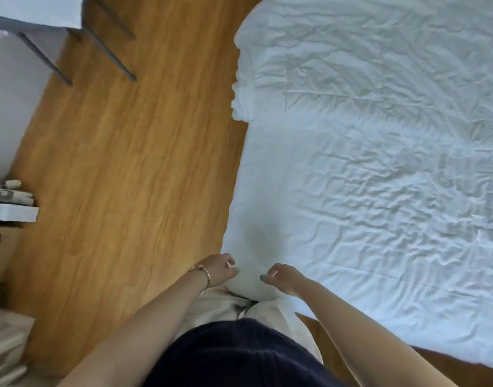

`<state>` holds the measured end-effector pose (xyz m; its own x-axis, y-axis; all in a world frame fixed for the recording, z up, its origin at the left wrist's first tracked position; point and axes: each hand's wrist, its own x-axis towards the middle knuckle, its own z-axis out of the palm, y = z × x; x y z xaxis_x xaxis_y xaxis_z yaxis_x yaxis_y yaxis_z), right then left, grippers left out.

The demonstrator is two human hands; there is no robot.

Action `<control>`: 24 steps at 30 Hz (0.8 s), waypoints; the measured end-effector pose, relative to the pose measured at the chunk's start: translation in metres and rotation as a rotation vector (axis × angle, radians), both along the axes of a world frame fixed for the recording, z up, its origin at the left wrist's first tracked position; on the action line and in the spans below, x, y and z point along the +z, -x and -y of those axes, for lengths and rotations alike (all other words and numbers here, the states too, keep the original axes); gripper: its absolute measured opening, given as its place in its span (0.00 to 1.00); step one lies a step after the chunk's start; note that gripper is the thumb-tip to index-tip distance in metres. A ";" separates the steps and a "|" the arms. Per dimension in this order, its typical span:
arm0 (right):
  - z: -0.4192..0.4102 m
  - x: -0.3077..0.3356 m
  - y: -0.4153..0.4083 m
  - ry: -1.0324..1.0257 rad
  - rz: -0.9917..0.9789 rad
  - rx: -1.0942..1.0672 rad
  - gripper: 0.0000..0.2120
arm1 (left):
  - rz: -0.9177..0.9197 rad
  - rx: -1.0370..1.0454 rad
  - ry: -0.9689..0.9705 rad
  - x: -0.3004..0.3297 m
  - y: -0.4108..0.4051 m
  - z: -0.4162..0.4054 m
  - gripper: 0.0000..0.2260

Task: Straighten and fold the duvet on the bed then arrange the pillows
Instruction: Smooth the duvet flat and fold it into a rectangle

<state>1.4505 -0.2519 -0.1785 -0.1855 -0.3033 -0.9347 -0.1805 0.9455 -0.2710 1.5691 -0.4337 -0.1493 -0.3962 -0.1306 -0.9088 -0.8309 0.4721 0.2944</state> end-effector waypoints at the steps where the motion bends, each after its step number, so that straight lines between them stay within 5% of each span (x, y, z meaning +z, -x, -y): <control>1: 0.013 -0.002 0.004 0.011 0.000 0.007 0.24 | 0.004 0.032 0.033 0.001 -0.005 0.012 0.19; 10: 0.133 -0.005 -0.004 -0.052 -0.071 0.023 0.26 | -0.067 0.134 -0.062 -0.046 0.021 0.119 0.08; 13: 0.180 0.001 -0.007 -0.074 -0.150 -0.060 0.24 | -0.103 -0.009 -0.129 -0.051 0.038 0.184 0.10; 16: 0.228 0.018 -0.013 -0.100 -0.164 -0.183 0.22 | -0.069 -0.167 -0.083 -0.025 0.031 0.250 0.08; 24: 0.382 0.046 0.021 0.000 -0.239 -0.117 0.20 | -0.126 -0.200 0.069 -0.011 0.044 0.398 0.09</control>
<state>1.4297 -0.6336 -0.1326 -0.4350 -0.2665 -0.8601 -0.1289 0.9638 -0.2334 1.5248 -0.8315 -0.1607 -0.5300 -0.0986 -0.8423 -0.6779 0.6460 0.3509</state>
